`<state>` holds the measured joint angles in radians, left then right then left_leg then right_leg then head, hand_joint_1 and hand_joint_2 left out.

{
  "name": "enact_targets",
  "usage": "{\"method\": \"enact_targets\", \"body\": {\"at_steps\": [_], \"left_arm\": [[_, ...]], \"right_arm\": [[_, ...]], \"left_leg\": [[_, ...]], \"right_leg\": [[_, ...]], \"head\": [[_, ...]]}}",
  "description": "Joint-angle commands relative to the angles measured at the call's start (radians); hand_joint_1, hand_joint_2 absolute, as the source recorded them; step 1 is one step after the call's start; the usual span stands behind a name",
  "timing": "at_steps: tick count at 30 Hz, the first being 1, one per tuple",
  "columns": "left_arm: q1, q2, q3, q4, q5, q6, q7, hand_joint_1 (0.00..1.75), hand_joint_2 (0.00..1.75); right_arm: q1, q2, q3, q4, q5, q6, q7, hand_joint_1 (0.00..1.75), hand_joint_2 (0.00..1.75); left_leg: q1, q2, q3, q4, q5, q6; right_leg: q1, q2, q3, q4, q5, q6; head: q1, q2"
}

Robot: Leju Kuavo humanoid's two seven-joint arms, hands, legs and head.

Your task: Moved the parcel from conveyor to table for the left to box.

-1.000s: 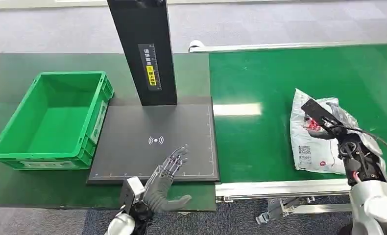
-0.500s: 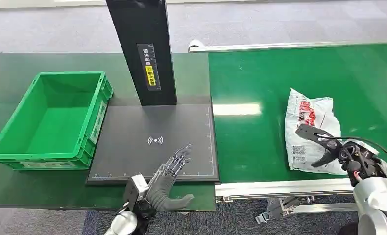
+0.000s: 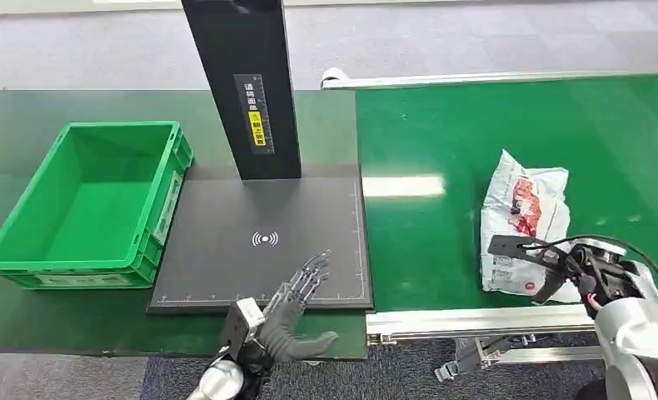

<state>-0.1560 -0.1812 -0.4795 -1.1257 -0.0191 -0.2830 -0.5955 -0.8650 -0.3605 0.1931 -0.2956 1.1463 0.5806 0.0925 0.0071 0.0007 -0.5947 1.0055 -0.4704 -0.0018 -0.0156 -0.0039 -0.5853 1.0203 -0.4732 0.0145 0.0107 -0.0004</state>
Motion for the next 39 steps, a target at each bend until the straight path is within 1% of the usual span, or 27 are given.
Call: {"method": "enact_targets", "body": {"at_steps": [1,3,7,9,11,13,16,22,26,28,29,30,32,33,35,36,37,38,39], "left_arm": [[-0.021,0.018,-0.028,0.041,0.005,-0.002,0.023,0.0,1.75],[-0.02,0.019,-0.025,0.044,0.004,0.001,0.025,0.0,1.75],[-0.013,0.021,-0.025,0.043,0.002,0.002,0.024,0.0,1.75],[-0.01,0.02,-0.024,0.034,0.023,-0.035,0.025,0.0,1.75],[-0.006,0.017,-0.02,0.024,0.021,-0.031,0.028,0.0,1.75],[-0.007,0.019,-0.018,0.022,0.02,-0.029,0.031,0.0,1.75],[0.002,0.018,-0.01,0.016,0.017,-0.019,0.036,0.0,1.75],[0.004,0.018,-0.01,0.015,0.016,-0.018,0.037,0.0,1.75],[0.009,0.018,-0.01,0.015,0.014,-0.016,0.039,0.0,1.75],[0.044,0.025,0.0,-0.026,0.008,-0.011,0.039,0.0,1.75],[0.063,0.029,0.006,-0.048,0.007,-0.009,0.039,0.0,1.75],[0.088,0.038,0.013,-0.09,0.004,-0.007,0.041,0.0,1.75],[0.121,0.051,0.027,-0.157,0.0,-0.002,0.048,0.0,1.75],[0.134,0.054,0.036,-0.184,-0.004,0.007,0.053,0.0,1.75],[0.148,0.053,0.052,-0.215,-0.009,0.032,0.06,0.0,1.75],[0.149,0.049,0.057,-0.219,-0.004,0.041,0.058,0.0,1.75],[0.146,0.047,0.059,-0.217,0.003,0.044,0.056,0.0,1.75],[0.143,0.046,0.058,-0.214,0.004,0.045,0.056,0.0,1.75],[0.141,0.046,0.058,-0.214,0.005,0.046,0.056,0.0,1.75]], "right_arm": [[0.057,0.021,0.136,0.009,0.002,0.008,-0.158,1.75,1.75],[0.079,0.015,0.129,-0.01,-0.016,-0.032,-0.168,1.75,1.75],[0.114,0.003,0.143,-0.042,-0.02,-0.072,-0.169,1.75,1.75],[0.132,0.005,0.153,-0.06,-0.023,-0.103,-0.136,1.75,1.75],[0.143,0.007,0.174,-0.078,-0.016,-0.133,-0.11,1.75,1.75],[0.151,0.004,0.167,-0.087,-0.033,-0.134,-0.113,1.75,1.75],[0.171,-0.017,0.23,-0.176,-0.004,-0.214,-0.065,1.75,1.75],[0.169,-0.019,0.235,-0.187,-0.01,-0.201,-0.058,1.75,1.75],[0.189,-0.034,0.265,-0.225,-0.002,-0.249,-0.05,1.75,1.75],[0.217,-0.025,0.242,-0.292,-0.042,-0.327,-0.06,1.75,1.75],[0.216,-0.005,0.231,-0.318,-0.047,-0.393,-0.058,1.75,1.75],[0.2,0.028,0.21,-0.346,-0.071,-0.474,-0.08,1.75,1.75],[0.185,0.065,0.188,-0.423,-0.106,-0.589,-0.135,1.75,1.75],[0.192,0.077,0.172,-0.479,-0.13,-0.627,-0.154,1.75,1.75],[0.252,0.081,0.135,-0.648,-0.162,-0.738,-0.191,1.75,1.75],[0.293,0.076,0.116,-0.732,-0.169,-0.813,-0.224,1.75,1.75],[0.323,0.071,0.104,-0.789,-0.174,-0.851,-0.248,1.75,1.75],[0.334,0.067,0.102,-0.809,-0.173,-0.848,-0.246,1.75,1.75],[0.341,0.063,0.099,-0.811,-0.174,-0.849,-0.246,1.75,1.75]], "left_leg": [[0.002,0.002,0.005,-0.004,0.001,0.0],[0.001,0.006,0.006,-0.004,0.0,0.0],[0.002,0.005,0.01,-0.002,-0.002,0.0],[0.002,0.004,0.011,-0.003,-0.001,0.0],[0.002,0.004,0.011,-0.004,-0.002,0.0],[0.002,0.005,0.011,-0.004,-0.002,0.0],[0.001,0.003,0.01,-0.002,-0.003,0.001],[0.001,0.003,0.008,-0.002,-0.003,0.001],[0.001,0.002,0.008,-0.003,-0.002,0.001],[0.001,0.002,0.007,-0.001,-0.003,0.001],[0.0,0.002,0.007,-0.001,-0.003,0.001],[0.0,0.003,0.008,-0.002,-0.003,0.001],[0.0,0.008,0.007,-0.002,-0.004,0.0],[0.0,0.01,0.005,-0.001,-0.004,0.0],[0.0,0.012,0.003,-0.001,-0.004,0.0],[0.0,0.013,0.003,-0.002,-0.004,0.0],[0.0,0.01,0.003,-0.001,-0.003,0.0],[0.001,0.006,0.003,-0.001,-0.003,0.0],[0.001,0.005,0.004,-0.002,-0.003,0.0]], "right_leg": [[0.002,0.002,0.005,-0.005,0.002,-0.002],[0.002,0.005,0.005,-0.004,0.002,-0.002],[0.002,0.004,0.009,-0.003,0.001,-0.001],[0.002,0.004,0.01,-0.005,0.001,-0.001],[0.002,0.004,0.01,-0.005,0.001,-0.001],[0.002,0.005,0.01,-0.005,0.001,-0.001],[0.001,0.004,0.009,-0.002,0.0,0.0],[0.001,0.003,0.008,-0.002,-0.001,0.0],[0.001,0.002,0.008,-0.003,-0.001,0.0],[0.0,0.002,0.007,-0.002,-0.001,0.0],[0.0,0.003,0.007,-0.002,-0.001,0.001],[0.0,0.004,0.007,-0.003,-0.001,0.0],[0.0,0.009,0.005,-0.002,0.0,0.0],[0.0,0.011,0.003,0.0,0.0,0.0],[0.0,0.011,0.001,0.0,0.0,0.0],[0.0,0.013,0.001,0.0,0.0,-0.001],[0.0,0.009,0.001,0.0,0.0,0.0],[0.001,0.005,0.001,-0.001,-0.001,0.0],[0.001,0.004,0.002,-0.001,-0.001,-0.001]], "head": [[0.0,0.0],[0.0,0.0],[0.0,0.0],[0.0,0.0],[0.0,0.0],[0.0,0.0],[0.0,0.0],[0.0,0.0],[0.0,0.0],[0.0,0.0],[0.0,0.0],[0.0,0.0],[0.0,0.0],[0.0,0.0],[0.0,0.0],[0.0,0.0],[0.0,0.0],[0.0,0.0],[0.0,0.0]]}}
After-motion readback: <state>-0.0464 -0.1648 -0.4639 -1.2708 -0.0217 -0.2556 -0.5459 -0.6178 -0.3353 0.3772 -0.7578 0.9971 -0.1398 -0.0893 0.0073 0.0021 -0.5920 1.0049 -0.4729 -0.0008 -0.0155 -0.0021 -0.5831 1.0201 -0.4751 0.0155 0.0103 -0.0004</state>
